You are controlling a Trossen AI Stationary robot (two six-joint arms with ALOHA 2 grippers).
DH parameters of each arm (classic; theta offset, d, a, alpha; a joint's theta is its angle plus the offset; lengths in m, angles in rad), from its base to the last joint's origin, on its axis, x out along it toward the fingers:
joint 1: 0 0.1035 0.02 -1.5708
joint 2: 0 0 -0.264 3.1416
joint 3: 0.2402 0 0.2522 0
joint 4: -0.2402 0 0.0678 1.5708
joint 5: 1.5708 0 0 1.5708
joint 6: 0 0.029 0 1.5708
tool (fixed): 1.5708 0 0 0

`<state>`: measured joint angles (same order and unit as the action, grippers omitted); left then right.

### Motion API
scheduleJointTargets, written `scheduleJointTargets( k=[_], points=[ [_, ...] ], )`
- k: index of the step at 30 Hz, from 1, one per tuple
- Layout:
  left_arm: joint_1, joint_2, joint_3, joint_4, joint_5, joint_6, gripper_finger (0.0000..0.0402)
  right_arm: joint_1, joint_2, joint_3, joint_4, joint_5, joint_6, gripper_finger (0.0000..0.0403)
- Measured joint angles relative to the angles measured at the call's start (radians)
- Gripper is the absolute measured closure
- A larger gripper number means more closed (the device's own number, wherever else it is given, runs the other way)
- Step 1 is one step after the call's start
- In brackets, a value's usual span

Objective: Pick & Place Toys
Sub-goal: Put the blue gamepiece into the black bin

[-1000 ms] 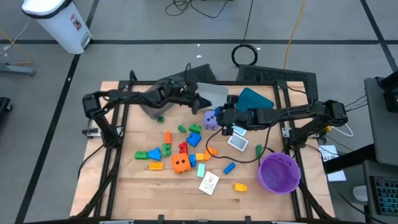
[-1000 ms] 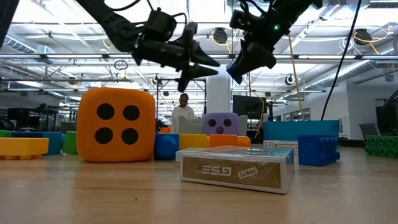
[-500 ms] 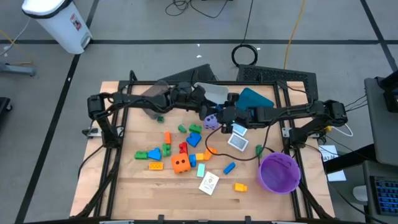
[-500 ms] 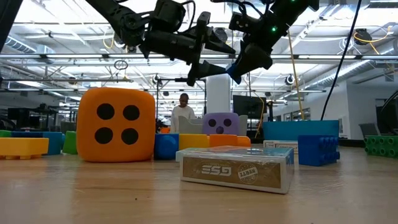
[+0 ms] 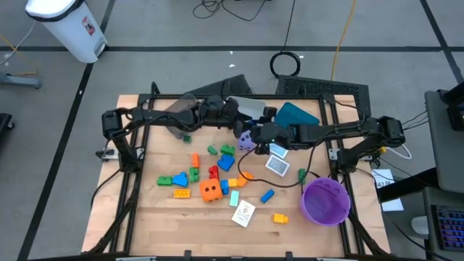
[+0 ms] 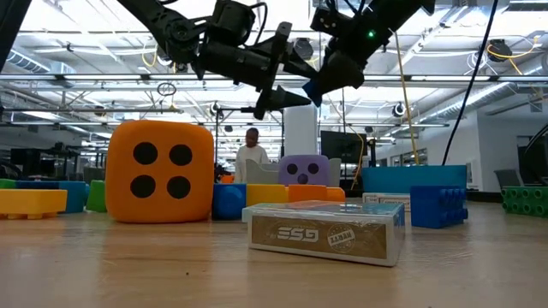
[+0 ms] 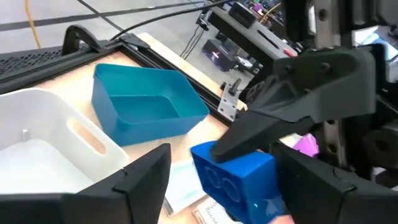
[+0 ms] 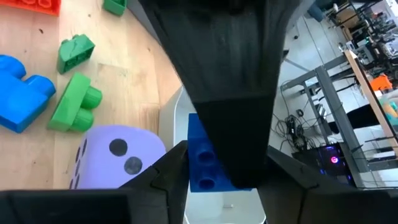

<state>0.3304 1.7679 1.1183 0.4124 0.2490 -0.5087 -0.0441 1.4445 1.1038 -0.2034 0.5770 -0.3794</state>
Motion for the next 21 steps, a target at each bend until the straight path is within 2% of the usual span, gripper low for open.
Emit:
scheduleJointTargets(
  k=[9, 14, 21],
  points=[
    [0.016, -0.002, 0.0, -0.009, 0.031, 0.018, 0.023, -0.002, 0.001, -0.002, 0.011, 0.001, -0.008, 0.026],
    [0.021, -0.002, 0.0, -0.008, 0.036, 0.038, 0.0283, -0.001, 0.0, -0.001, 0.034, 0.003, -0.008, 0.0229],
    [0.029, 0.0, -0.001, -0.006, 0.056, 0.077, 0.0288, 0.0, -0.002, 0.0, 0.075, 0.002, -0.102, 0.0199]
  ],
)
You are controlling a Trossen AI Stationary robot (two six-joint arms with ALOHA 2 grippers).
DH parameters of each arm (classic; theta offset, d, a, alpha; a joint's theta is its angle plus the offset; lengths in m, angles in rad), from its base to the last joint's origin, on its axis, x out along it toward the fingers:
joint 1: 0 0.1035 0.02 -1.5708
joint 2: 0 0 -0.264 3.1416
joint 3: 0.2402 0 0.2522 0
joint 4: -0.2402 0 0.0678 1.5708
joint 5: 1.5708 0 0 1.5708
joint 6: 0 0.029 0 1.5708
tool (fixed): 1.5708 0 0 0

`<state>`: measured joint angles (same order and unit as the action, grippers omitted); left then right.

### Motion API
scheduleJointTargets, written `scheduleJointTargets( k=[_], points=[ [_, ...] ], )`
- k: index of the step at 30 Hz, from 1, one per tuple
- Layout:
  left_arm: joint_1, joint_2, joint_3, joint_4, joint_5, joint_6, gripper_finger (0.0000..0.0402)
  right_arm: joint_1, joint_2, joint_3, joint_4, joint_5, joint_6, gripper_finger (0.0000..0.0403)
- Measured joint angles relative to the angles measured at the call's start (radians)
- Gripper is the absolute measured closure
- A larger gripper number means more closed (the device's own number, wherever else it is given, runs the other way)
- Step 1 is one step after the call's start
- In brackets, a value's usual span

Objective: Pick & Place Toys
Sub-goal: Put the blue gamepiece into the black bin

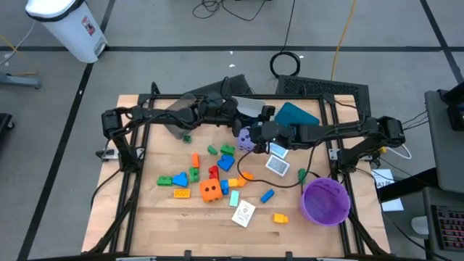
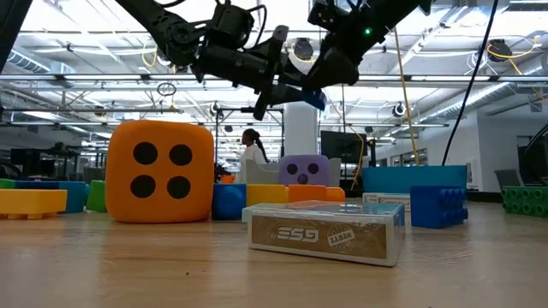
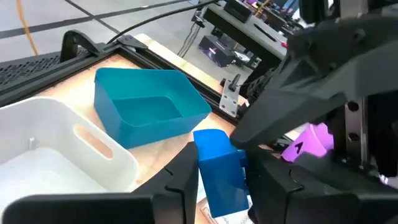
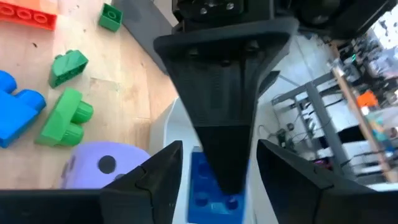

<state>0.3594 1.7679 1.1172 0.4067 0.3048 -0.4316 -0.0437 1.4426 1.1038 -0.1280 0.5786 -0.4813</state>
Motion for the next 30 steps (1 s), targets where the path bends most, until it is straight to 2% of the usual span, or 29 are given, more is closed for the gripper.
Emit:
scheduleJointTargets(
  k=[6, 9, 13, 20, 23, 26, 30],
  points=[
    [0.047, -0.037, 0.0, -0.077, 0.033, 0.073, 0.0285, 0.001, -0.056, 0.0, -0.024, 0.1, -0.063, 0.019],
    [0.085, -0.091, 0.0, -0.159, 0.034, 0.134, 0.029, 0.0, -0.102, -0.001, -0.044, 0.095, -0.03, 0.0189],
    [0.139, -0.185, 0.0, -0.325, 0.005, 0.237, 0.029, 0.0, -0.16, 0.0, -0.098, 0.039, 0.065, 0.0189],
    [0.267, -0.344, 0.001, -0.739, -0.145, 0.415, 0.0283, 0.0, -0.209, -0.025, -0.153, -0.072, 0.245, 0.0188],
    [0.333, -0.388, 0.001, -0.892, -0.149, 0.471, 0.0288, 0.0, -0.209, -0.068, -0.121, -0.141, 0.279, 0.0188],
    [0.397, -0.403, 0.001, -1.011, -0.153, 0.502, 0.029, 0.0, -0.208, -0.12, -0.079, -0.165, 0.287, 0.0188],
    [0.461, -0.4, -0.011, -1.072, -0.179, 0.54, 0.029, 0.0, -0.208, -0.205, 0.013, -0.165, 0.296, 0.0188]
  ],
)
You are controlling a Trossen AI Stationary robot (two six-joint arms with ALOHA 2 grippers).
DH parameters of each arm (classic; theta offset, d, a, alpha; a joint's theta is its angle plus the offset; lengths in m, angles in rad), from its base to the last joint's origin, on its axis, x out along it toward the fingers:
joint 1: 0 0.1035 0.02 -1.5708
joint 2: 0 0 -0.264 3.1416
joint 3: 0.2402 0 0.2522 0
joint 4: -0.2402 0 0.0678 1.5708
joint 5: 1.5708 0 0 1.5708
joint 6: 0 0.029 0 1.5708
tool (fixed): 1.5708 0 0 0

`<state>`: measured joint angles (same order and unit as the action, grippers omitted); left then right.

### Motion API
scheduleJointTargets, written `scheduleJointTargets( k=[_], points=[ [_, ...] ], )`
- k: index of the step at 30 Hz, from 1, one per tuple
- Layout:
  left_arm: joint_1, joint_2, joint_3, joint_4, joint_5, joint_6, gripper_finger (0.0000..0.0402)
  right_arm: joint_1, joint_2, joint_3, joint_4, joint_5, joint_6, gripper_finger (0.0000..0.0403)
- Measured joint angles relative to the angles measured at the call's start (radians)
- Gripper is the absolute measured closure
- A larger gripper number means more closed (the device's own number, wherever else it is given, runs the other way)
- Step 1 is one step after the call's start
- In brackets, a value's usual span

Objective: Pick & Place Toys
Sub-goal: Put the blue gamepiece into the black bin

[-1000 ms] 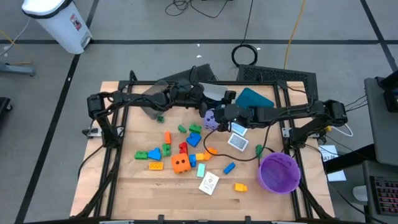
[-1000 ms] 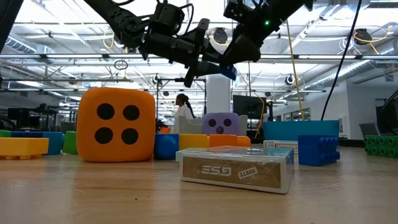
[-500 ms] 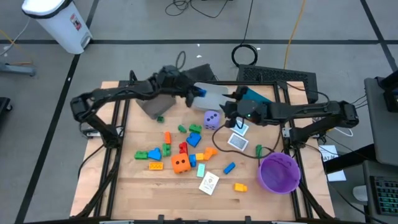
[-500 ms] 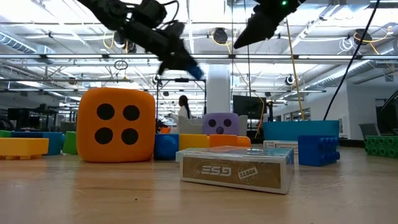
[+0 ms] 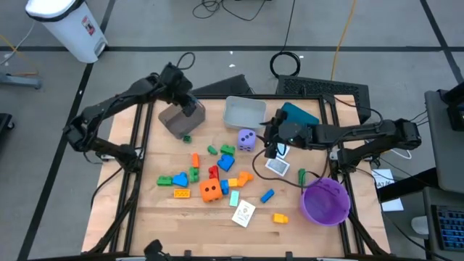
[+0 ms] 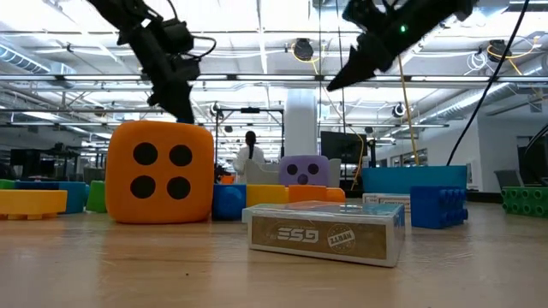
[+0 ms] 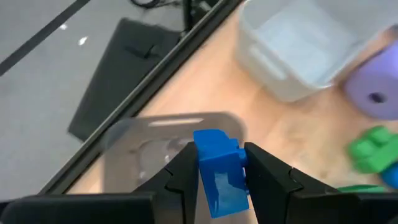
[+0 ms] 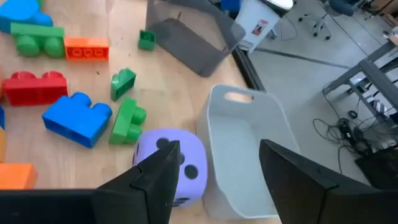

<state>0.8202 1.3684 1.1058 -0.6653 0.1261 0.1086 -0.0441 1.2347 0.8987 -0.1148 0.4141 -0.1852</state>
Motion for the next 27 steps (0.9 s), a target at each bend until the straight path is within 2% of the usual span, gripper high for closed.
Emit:
scheduleJointTargets(
  k=[10, 16, 20, 27],
  points=[
    [0.065, 0.132, -0.033, 0.048, 0.004, 0.079, 0.028, 0.0, 0.0, -0.129, 0.156, -0.001, 0.104, 0.0188],
    [0.108, 0.237, -0.031, 0.123, 0.008, 0.101, 0.029, 0.0, 0.0, -0.145, 0.155, -0.001, 0.16, 0.0188],
    [0.137, 0.287, -0.031, 0.125, 0.015, 0.127, 0.0282, 0.0, 0.0, -0.146, 0.149, -0.002, 0.181, 0.0188],
    [0.177, 0.332, -0.031, 0.156, 0.046, 0.13, 0.028, 0.0, 0.0, -0.146, 0.149, -0.002, 0.181, 0.0188]
  ],
)
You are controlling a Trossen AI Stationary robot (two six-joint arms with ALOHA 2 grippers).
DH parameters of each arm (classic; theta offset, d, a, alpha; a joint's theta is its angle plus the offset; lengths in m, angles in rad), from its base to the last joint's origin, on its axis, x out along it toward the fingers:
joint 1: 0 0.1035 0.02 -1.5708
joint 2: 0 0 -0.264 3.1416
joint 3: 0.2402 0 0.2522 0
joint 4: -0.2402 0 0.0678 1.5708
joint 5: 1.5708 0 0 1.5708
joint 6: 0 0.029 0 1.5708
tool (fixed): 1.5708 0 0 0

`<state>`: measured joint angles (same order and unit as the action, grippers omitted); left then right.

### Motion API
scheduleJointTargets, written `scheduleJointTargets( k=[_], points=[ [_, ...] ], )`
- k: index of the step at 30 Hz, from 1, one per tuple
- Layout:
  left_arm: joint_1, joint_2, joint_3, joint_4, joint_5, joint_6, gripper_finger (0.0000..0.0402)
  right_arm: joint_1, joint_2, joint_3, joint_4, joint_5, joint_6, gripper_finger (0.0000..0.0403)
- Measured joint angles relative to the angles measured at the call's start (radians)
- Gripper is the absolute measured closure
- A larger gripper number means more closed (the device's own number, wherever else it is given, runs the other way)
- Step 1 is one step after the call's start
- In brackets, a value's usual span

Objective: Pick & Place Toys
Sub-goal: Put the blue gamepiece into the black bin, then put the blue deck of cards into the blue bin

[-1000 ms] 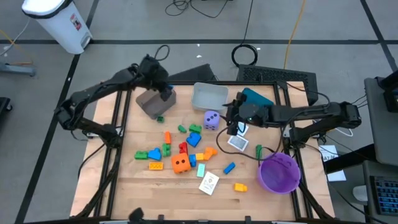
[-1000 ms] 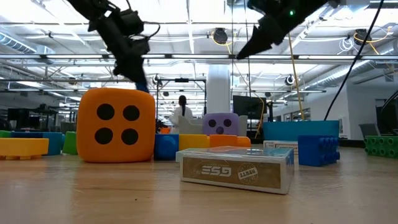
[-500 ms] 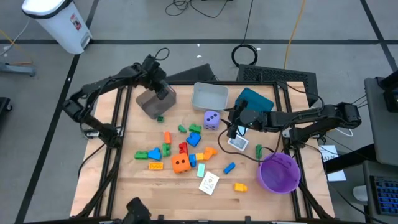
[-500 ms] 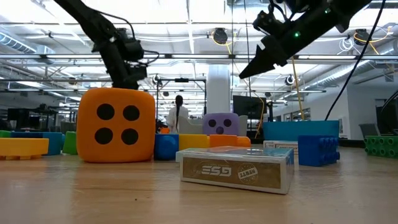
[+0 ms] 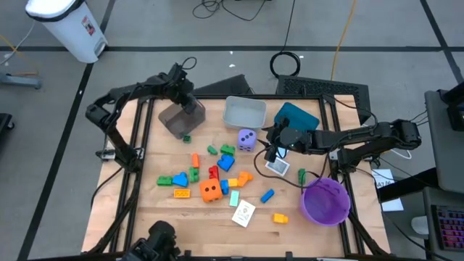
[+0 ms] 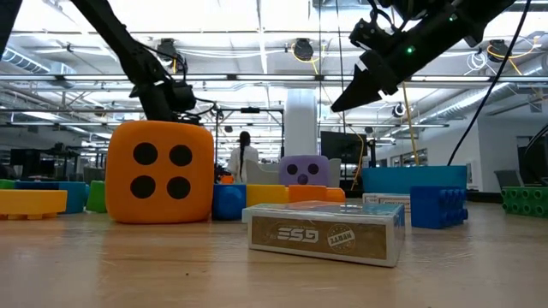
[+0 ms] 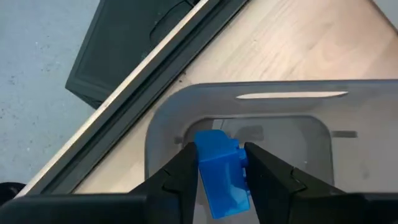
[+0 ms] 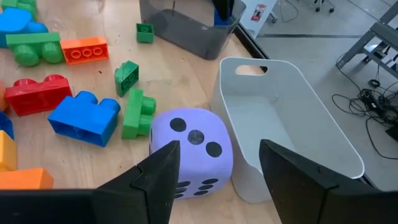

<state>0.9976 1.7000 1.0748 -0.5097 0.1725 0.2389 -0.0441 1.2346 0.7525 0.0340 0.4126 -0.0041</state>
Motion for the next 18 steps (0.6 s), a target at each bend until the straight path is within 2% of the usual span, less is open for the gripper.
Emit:
scheduleJointTargets(
  k=[4, 12, 18],
  points=[
    [0.003, 0.0, 0.0, 0.014, 0.006, -0.014, 0.0271, 0.0, 0.0, 0.0, 0.0, 0.0, 0.0, 0.0188],
    [0.004, -0.002, 0.01, 0.01, 0.006, -0.043, 0.0205, 0.0, 0.0, 0.0, 0.0, 0.0, -0.004, 0.0188],
    [-0.003, -0.087, 0.044, -0.054, 0.017, -0.07, 0.0194, 0.0, 0.0, 0.0, 0.0, 0.0, -0.006, 0.0188]
  ],
)
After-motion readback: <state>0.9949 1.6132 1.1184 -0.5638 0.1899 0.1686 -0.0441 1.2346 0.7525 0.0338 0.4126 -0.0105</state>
